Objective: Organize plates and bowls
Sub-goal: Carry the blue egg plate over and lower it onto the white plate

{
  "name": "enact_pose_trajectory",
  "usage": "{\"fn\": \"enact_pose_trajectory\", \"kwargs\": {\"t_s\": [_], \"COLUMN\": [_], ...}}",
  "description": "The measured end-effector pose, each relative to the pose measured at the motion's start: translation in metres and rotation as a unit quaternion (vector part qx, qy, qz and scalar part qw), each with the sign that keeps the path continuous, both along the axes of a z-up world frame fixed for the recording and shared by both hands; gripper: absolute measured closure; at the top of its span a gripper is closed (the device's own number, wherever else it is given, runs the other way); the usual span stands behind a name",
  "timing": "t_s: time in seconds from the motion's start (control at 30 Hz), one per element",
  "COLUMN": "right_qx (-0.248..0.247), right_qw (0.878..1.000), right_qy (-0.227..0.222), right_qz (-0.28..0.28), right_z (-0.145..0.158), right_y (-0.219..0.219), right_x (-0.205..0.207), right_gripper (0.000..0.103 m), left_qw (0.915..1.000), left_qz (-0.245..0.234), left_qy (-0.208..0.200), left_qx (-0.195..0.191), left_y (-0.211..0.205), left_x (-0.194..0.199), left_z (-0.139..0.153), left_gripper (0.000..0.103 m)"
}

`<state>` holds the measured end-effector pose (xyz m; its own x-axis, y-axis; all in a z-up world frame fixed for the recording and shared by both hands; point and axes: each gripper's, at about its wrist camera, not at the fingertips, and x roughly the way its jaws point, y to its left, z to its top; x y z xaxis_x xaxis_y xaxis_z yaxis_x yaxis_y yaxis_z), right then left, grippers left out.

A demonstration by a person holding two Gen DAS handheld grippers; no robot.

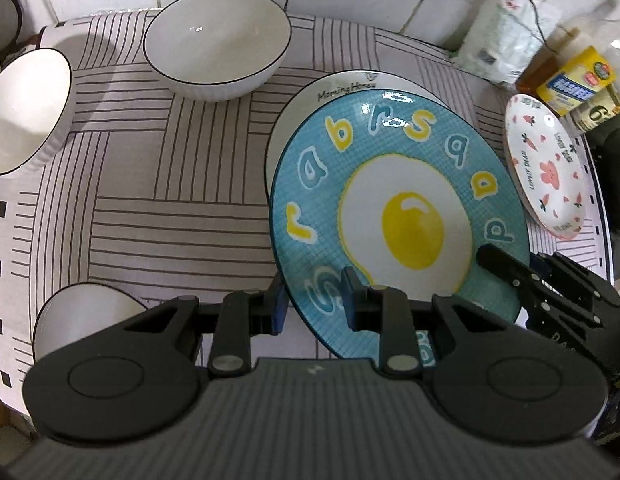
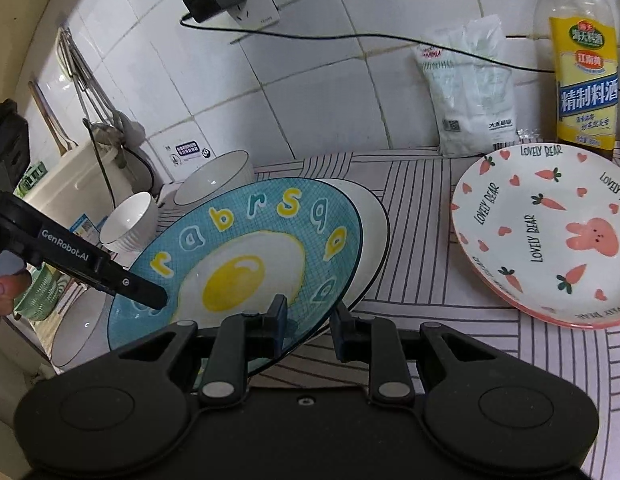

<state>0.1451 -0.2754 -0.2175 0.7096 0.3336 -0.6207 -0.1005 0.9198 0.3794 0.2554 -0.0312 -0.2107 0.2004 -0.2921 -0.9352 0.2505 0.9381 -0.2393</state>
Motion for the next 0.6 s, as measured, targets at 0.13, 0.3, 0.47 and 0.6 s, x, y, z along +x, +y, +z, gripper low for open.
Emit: {"fn": "enact_pose_trajectory", "kwargs": {"t_s": [0.13, 0.3, 0.47, 0.6], "right_qx": [-0.006, -0.042, -0.083, -0.091], "right_qw": [1.000, 0.999, 0.996, 0.996], "right_qy": [0.001, 0.009, 0.008, 0.019], "right_qz": [-0.003, 0.000, 0.004, -0.013], "right_z": [-0.001, 0.001, 0.000, 0.002], "right_y": [0.002, 0.008, 0.018, 0.021], "right_x": [0.008, 0.022, 0.027, 0.031], "right_gripper": [0.075, 0.075, 0.075, 0.075], "left_qw": [0.9998, 0.9988, 0.9988, 0.9988], "left_qz": [0.013, 0.029, 0.029, 0.032], "left_qy": [0.014, 0.038, 0.039, 0.037], "left_qx": [-0.006, -0.011, -0.001, 0.010], "left_y": [0.002, 0.002, -0.001, -0.006], "left_x": [0.011, 0.021, 0.021, 0.020], "left_z": [-0.008, -0.017, -0.023, -0.021], "left_gripper": [0.076, 0.076, 0.075, 0.075]}}
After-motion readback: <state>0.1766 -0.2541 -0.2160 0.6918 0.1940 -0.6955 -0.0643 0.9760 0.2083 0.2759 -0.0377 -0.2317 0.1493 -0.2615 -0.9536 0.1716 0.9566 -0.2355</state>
